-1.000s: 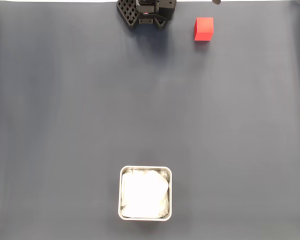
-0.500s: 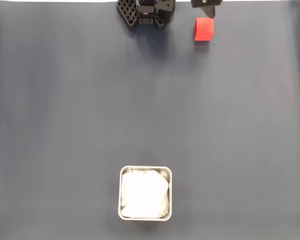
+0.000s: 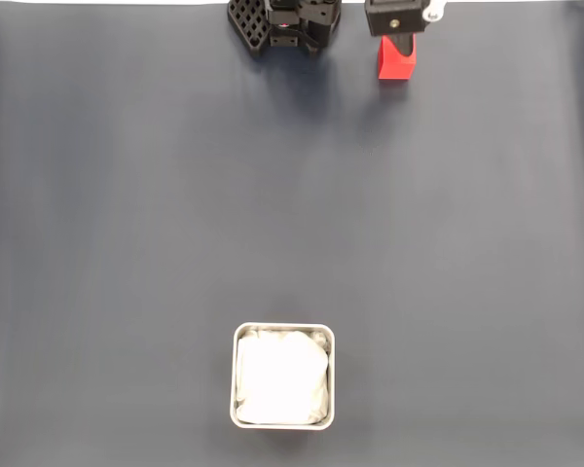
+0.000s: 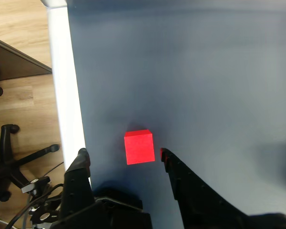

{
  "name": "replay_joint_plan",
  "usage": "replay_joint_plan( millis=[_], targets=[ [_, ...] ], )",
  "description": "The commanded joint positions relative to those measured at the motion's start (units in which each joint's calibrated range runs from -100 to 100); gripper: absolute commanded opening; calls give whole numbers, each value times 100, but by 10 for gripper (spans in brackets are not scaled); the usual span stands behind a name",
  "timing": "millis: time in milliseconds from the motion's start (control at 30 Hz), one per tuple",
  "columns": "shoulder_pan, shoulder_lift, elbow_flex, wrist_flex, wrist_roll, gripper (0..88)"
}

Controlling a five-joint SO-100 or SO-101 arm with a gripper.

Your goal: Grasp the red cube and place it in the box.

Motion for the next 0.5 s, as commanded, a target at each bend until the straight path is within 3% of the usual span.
replay_joint_plan(
  millis=[0,467],
  targets=[
    [71,-58,93,-245,83,368],
    [142,-75,768,-877,244,406]
  ],
)
